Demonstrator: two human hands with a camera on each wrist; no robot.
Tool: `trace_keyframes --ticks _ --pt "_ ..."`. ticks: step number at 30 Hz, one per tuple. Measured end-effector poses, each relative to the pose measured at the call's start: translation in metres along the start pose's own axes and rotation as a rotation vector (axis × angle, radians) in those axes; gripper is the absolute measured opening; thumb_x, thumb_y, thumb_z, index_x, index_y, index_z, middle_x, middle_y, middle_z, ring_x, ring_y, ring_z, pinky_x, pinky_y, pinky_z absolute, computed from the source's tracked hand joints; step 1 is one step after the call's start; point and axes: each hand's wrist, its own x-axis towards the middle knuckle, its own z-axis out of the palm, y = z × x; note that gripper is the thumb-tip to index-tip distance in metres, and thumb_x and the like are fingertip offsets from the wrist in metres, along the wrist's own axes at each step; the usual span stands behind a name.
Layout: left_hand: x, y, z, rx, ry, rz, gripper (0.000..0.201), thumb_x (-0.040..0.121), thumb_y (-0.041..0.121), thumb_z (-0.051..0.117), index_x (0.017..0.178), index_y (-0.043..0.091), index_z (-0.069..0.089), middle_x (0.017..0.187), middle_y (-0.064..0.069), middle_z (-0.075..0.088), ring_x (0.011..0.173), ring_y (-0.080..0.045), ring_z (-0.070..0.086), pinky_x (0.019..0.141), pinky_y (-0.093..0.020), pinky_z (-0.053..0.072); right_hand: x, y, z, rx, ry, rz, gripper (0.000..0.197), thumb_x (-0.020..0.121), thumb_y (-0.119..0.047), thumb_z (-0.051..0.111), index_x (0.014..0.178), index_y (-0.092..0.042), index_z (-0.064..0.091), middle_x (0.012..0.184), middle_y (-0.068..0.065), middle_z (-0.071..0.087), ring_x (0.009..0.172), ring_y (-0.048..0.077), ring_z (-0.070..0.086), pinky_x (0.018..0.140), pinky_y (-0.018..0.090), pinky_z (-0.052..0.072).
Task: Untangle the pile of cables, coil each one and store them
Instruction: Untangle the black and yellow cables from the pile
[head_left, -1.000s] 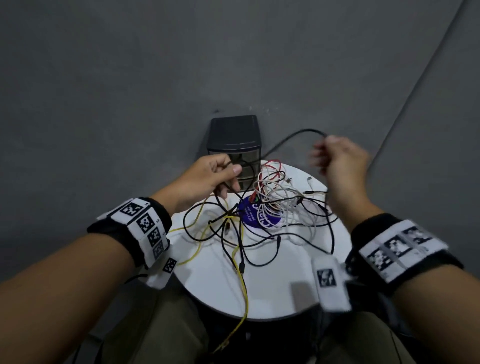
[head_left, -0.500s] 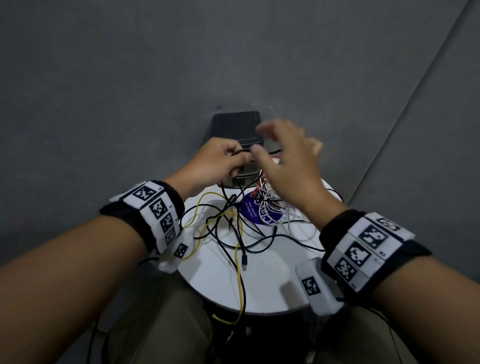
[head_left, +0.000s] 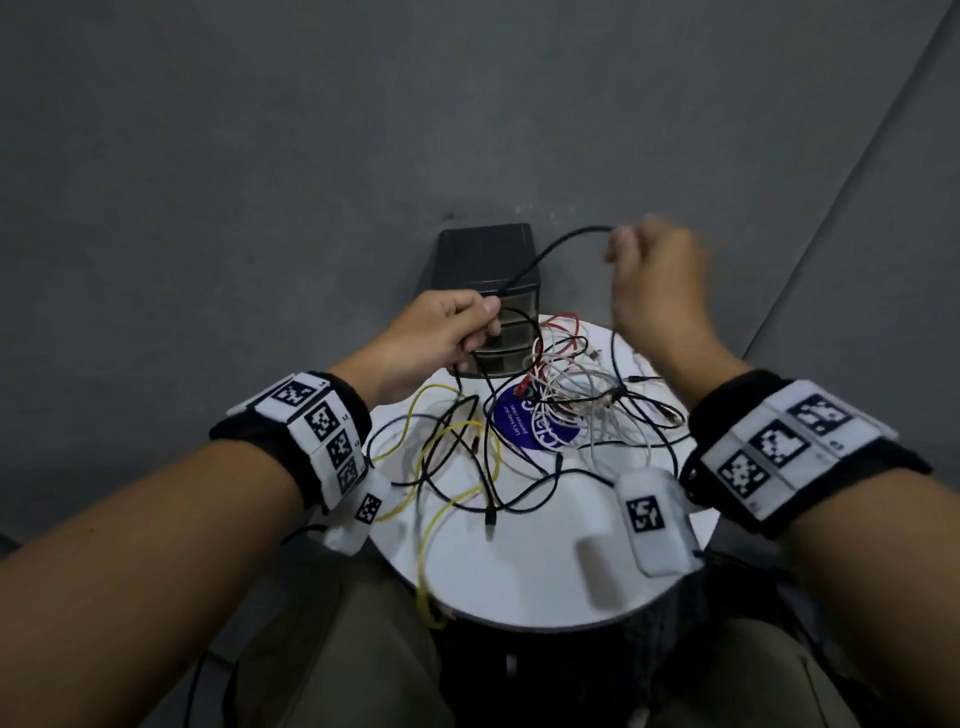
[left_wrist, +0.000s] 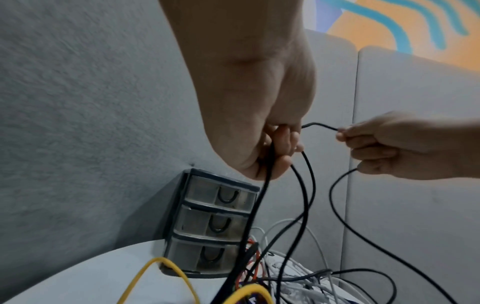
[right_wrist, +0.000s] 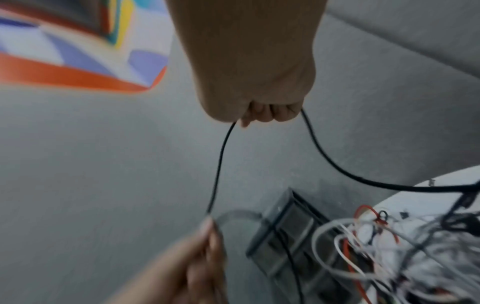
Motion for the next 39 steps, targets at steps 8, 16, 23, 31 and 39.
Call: trace_keyframes --ticks 8,16,23,31,39 --pt "-0.003 -0.018 -0.009 0.037 0.043 -0.057 0.030 0.105 0.026 0.055 0.076 0.018 0.052 0.062 0.008 0.042 0.053 -0.005 0.038 0.057 -0.023 0.038 0.026 0.023 -0.032 0.466 0.289 0.452 0.023 0.086 -0.022 0.034 0.076 -0.028 0.054 0.073 0.000 0.058 0.057 0.021 0.061 0.057 0.026 0.040" --pt "0.004 0.010 -0.001 -0.303 -0.009 -0.006 0.042 0.101 0.032 0.027 0.092 0.010 0.061 0.066 0.001 0.041 0.054 -0.012 0.020 0.055 -0.031 0.014 -0.041 -0.011 -0.003 0.475 -0.683 0.436 0.018 0.099 -0.031 0.057 0.090 -0.016 0.062 0.069 0.004 0.061 0.051 0.015 0.046 0.049 0.022 0.032" --pt "0.002 0.021 0.013 0.393 -0.007 0.104 0.032 0.102 0.016 0.035 0.095 0.024 0.065 0.063 0.019 0.056 0.060 0.003 0.049 0.058 -0.018 0.039 -0.056 -0.034 0.032 0.533 -0.451 0.243 0.034 0.089 -0.043 0.073 0.077 -0.013 0.061 0.058 -0.011 0.057 0.049 0.003 0.051 0.049 0.025 0.042" --pt "0.007 0.015 0.019 0.594 -0.116 0.121 0.031 0.104 0.034 0.045 0.120 0.019 0.067 0.107 0.000 0.071 0.092 -0.014 0.066 0.082 -0.034 0.053 -0.044 -0.027 0.040 0.221 -0.293 0.085 0.024 0.096 -0.032 0.060 0.081 -0.013 0.065 0.072 -0.003 0.064 0.076 0.022 0.065 0.065 0.029 0.047" --pt "0.023 -0.009 -0.007 0.156 0.187 -0.029 0.021 0.100 0.027 0.058 0.094 0.015 0.075 0.060 0.007 0.060 0.052 -0.017 0.056 0.068 -0.040 0.050 -0.015 -0.010 0.004 0.303 -0.103 0.210 0.030 0.093 -0.050 0.037 0.085 -0.026 0.053 0.074 -0.011 0.068 0.093 0.027 0.068 0.090 0.051 0.049"
